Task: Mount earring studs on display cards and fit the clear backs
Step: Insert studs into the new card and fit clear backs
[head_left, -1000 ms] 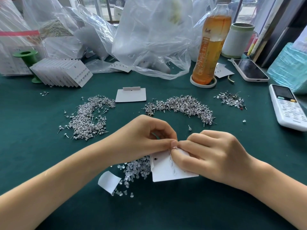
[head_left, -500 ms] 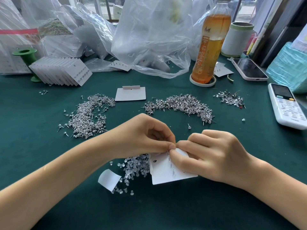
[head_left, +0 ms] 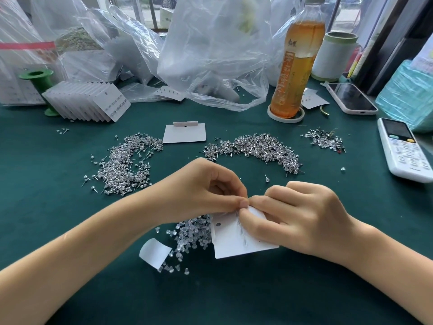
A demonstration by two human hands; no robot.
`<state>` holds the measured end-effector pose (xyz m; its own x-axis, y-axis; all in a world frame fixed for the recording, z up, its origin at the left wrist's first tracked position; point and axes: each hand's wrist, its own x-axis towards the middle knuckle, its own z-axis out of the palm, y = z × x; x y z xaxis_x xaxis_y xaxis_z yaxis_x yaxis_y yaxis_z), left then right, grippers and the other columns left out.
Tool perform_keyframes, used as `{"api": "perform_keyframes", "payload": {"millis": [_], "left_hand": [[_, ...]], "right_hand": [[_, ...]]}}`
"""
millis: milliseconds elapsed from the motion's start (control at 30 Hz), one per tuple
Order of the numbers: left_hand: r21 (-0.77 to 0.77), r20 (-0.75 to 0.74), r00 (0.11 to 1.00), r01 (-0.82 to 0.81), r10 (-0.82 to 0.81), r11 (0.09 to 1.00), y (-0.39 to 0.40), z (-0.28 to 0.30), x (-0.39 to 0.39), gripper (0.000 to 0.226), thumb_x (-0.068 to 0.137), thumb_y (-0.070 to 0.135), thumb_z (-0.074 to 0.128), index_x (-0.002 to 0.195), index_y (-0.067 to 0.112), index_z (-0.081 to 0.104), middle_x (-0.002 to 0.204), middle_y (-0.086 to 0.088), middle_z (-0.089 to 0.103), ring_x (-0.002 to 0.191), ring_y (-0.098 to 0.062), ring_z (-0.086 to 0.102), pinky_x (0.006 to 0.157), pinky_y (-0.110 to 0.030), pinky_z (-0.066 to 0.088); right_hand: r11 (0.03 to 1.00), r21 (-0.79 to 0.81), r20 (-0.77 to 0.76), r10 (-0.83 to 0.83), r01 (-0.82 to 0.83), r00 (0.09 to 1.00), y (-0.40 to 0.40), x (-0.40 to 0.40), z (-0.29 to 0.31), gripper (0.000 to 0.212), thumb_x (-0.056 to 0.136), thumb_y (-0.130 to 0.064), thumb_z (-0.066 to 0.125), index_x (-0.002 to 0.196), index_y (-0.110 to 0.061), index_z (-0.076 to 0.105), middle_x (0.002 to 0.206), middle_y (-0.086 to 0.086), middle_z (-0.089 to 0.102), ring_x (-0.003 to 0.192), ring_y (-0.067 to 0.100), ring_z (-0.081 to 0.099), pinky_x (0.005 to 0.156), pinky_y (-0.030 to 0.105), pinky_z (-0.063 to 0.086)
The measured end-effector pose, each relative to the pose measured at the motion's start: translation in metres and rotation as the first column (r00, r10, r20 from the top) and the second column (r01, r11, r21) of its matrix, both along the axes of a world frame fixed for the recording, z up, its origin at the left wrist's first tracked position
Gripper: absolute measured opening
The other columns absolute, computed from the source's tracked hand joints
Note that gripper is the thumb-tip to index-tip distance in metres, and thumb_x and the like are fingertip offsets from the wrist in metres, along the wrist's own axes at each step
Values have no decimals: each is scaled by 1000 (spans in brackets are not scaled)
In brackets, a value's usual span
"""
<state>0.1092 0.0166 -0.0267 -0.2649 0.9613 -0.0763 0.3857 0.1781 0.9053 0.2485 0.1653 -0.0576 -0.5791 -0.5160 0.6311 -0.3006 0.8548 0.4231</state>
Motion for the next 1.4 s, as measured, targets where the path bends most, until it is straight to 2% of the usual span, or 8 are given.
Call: {"api": "perform_keyframes", "payload": {"millis": [167, 233, 333, 433, 667, 767, 900, 1400], "left_hand": [[18, -44, 999, 8, -8, 1000, -1, 3, 1, 4, 83, 12, 70, 84, 9, 72, 81, -12, 71, 71, -11, 60, 69, -30, 51], [111, -36, 997, -57, 61, 992, 0, 4, 1, 15, 84, 21, 64, 88, 9, 72, 85, -11, 72, 75, -13, 62, 75, -34, 52], [248, 131, 964, -258, 232, 934, 4, 9, -2, 33, 83, 37, 46, 95, 16, 69, 92, -6, 73, 85, -15, 66, 85, -32, 52], [292, 157, 959, -275, 237, 916, 4, 9, -4, 27, 82, 33, 51, 99, 18, 66, 85, 0, 73, 78, -12, 68, 79, -28, 57], [341, 154, 927, -374, 341, 862, 6, 1, -9, 19, 88, 4, 58, 102, 13, 68, 85, 0, 72, 76, -4, 66, 70, -15, 51], [349, -128, 890, -374, 439, 859, 3, -1, -8, 24, 88, 28, 60, 111, 24, 66, 108, -1, 65, 94, -8, 62, 85, -19, 48], [339, -553, 766, -153, 328, 928, 2, -5, -1, 70, 72, 53, 67, 131, 19, 55, 126, 7, 51, 116, -1, 46, 99, -5, 29], [396, -578, 735, -130, 356, 909, 2, -9, -3, 74, 71, 32, 80, 136, 24, 46, 127, 9, 47, 119, -1, 42, 101, -8, 30]], "right_hand": [[999, -37, 12, -16, 16, 1000, 0, -1, 1, 31, 75, 2, 70, 97, -17, 58, 62, -2, 62, 48, 20, 51, 40, 27, 39], [968, -250, 84, 2, 19, 997, 1, -2, 3, 22, 79, 6, 65, 90, -13, 68, 62, 2, 63, 50, 23, 53, 43, 27, 44], [569, -806, 212, 20, 163, 977, -7, -3, 15, 21, 83, -8, 72, 81, -29, 68, 66, -7, 65, 48, 4, 51, 50, 11, 42], [164, -952, 276, 86, 259, 957, -10, -4, 15, 28, 81, -9, 74, 72, -32, 62, 60, -21, 64, 42, -3, 50, 45, 2, 32], [-216, -888, 317, 354, 406, 880, -5, -7, 23, 28, 76, -33, 66, 95, -13, 63, 75, 7, 75, 44, 10, 51, 40, 12, 33], [-327, -823, 340, 371, 464, 864, 0, -7, 21, 16, 84, -27, 63, 85, -11, 60, 77, 9, 75, 43, 9, 48, 37, 13, 27], [-409, -783, 304, 406, 469, 862, -1, -9, 20, 14, 79, -28, 65, 70, -20, 58, 75, 7, 74, 42, 8, 45, 37, 12, 25], [-325, -804, 356, 408, 498, 841, 5, -11, 17, 41, 71, -36, 66, 92, -2, 66, 74, 6, 73, 44, 7, 40, 37, 11, 26]]}}
